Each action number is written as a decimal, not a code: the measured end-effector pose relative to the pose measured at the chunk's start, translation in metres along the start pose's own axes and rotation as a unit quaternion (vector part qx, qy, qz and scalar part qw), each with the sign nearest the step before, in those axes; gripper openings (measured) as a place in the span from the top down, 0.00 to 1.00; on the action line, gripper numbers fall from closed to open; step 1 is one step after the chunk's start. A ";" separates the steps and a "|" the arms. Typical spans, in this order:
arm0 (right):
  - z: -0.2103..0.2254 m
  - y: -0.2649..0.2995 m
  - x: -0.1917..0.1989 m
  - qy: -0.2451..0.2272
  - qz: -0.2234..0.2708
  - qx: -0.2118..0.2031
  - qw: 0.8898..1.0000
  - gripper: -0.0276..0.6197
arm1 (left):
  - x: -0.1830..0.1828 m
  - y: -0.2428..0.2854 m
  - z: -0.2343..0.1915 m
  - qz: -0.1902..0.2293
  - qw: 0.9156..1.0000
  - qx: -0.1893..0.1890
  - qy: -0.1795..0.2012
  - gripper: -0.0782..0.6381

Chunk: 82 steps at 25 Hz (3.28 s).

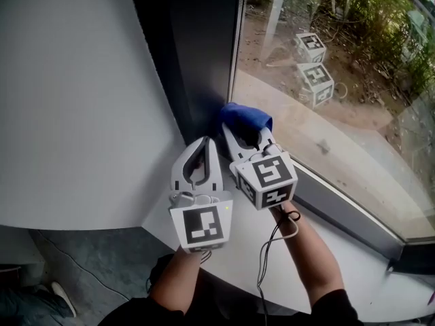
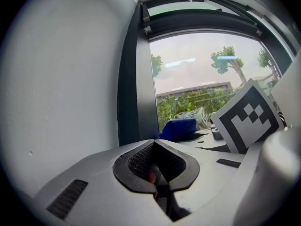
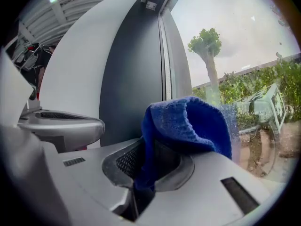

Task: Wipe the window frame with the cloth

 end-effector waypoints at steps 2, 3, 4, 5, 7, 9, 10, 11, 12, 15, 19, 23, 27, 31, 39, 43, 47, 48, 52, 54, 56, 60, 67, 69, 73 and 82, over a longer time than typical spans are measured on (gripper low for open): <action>0.001 -0.001 0.007 0.002 -0.013 0.000 1.000 0.90 | 0.002 0.000 0.000 -0.005 1.000 -0.001 -0.003 0.88; 0.001 -0.001 0.010 0.002 -0.018 0.000 1.000 0.90 | 0.003 0.001 0.000 -0.007 1.000 0.000 -0.003 0.88; 0.002 -0.001 0.012 0.003 -0.023 0.001 1.000 0.90 | 0.004 0.001 0.001 -0.009 1.000 0.001 -0.001 0.88; 0.002 -0.001 0.014 0.004 -0.028 0.002 1.000 0.90 | 0.005 0.001 0.002 -0.012 1.000 0.003 0.001 0.88; 0.001 0.000 0.017 0.001 -0.036 0.003 0.999 0.90 | 0.006 0.001 0.002 -0.017 1.000 0.005 0.001 0.88; 0.000 0.000 0.020 -0.004 -0.043 0.005 0.999 0.90 | 0.007 0.001 0.002 -0.022 1.000 0.005 -0.001 0.88; 0.000 0.000 0.021 -0.008 -0.046 0.006 0.999 0.90 | 0.008 0.001 0.001 -0.024 1.000 0.006 -0.002 0.88; 0.001 0.000 0.023 -0.012 -0.051 0.008 0.999 0.90 | 0.009 0.001 0.001 -0.026 1.000 0.006 -0.004 0.88; 0.001 0.001 0.025 -0.018 -0.057 0.010 0.998 0.90 | 0.009 0.002 0.001 -0.026 1.000 0.006 -0.005 0.88; 0.002 0.000 0.033 -0.032 -0.080 0.015 0.996 0.90 | 0.009 0.003 0.002 -0.025 1.000 0.005 -0.005 0.88; 0.002 -0.002 0.042 -0.044 -0.111 0.012 0.993 0.90 | 0.016 -0.002 0.004 -0.048 0.999 0.009 -0.003 0.88; 0.000 -0.004 0.051 -0.038 -0.147 0.001 0.988 0.90 | 0.018 -0.005 0.002 -0.057 0.998 0.005 -0.006 0.88; -0.001 -0.004 0.060 -0.045 -0.181 -0.012 0.982 0.90 | 0.018 -0.004 0.001 -0.056 0.998 0.006 -0.007 0.88; -0.003 -0.005 0.062 -0.044 -0.193 -0.018 0.980 0.90 | 0.018 -0.005 0.001 -0.056 0.998 0.009 -0.005 0.88; -0.001 -0.010 0.062 -0.040 -0.196 -0.024 0.979 0.90 | 0.020 -0.001 0.004 -0.061 0.998 0.018 0.015 0.88; 0.000 -0.017 0.062 -0.044 -0.202 -0.020 0.978 0.90 | 0.021 0.000 0.006 -0.061 0.998 0.026 0.020 0.88; 0.004 -0.038 0.057 -0.042 -0.209 -0.020 0.977 0.90 | 0.013 -0.004 0.019 -0.057 0.997 0.033 0.034 0.88; 0.005 -0.042 0.057 -0.041 -0.210 -0.020 0.977 0.90 | 0.011 -0.004 0.022 -0.052 0.997 0.033 0.038 0.88; 0.011 -0.050 0.062 -0.037 -0.212 -0.013 0.977 0.90 | 0.022 -0.001 0.031 -0.068 0.995 0.055 0.046 0.88; 0.014 -0.058 0.063 -0.039 -0.211 -0.009 0.977 0.90 | 0.029 -0.003 0.038 -0.078 0.994 0.068 0.046 0.88; 0.016 -0.067 0.064 -0.045 -0.211 -0.004 0.977 0.90 | 0.030 -0.003 0.043 -0.080 0.993 0.072 0.046 0.88; 0.021 -0.075 0.063 -0.051 -0.213 0.003 0.976 0.90 | 0.032 -0.001 0.048 -0.086 0.992 0.086 0.039 0.88; 0.023 -0.079 0.063 -0.058 -0.216 0.018 0.974 0.90 | 0.033 0.002 0.054 -0.094 0.988 0.110 0.043 0.88; 0.024 -0.081 0.063 -0.056 -0.217 0.020 0.974 0.90 | 0.033 0.002 0.055 -0.095 0.988 0.115 0.041 0.88; 0.025 -0.089 0.062 -0.062 -0.223 0.024 0.973 0.90 | 0.032 0.000 0.058 -0.095 0.987 0.121 0.040 0.88; 0.037 -0.101 0.065 -0.074 -0.233 0.039 0.969 0.90 | 0.040 0.006 0.074 -0.097 0.982 0.152 0.045 0.88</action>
Point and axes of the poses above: the fingertips, and each gripper's own axes: y forward along the fingers, z to its right, x out of its underside, the point moved 1 cm from there along -y, backward along the fingers, and after that the axes turned 13 degrees about z, right-handed, at the moved point
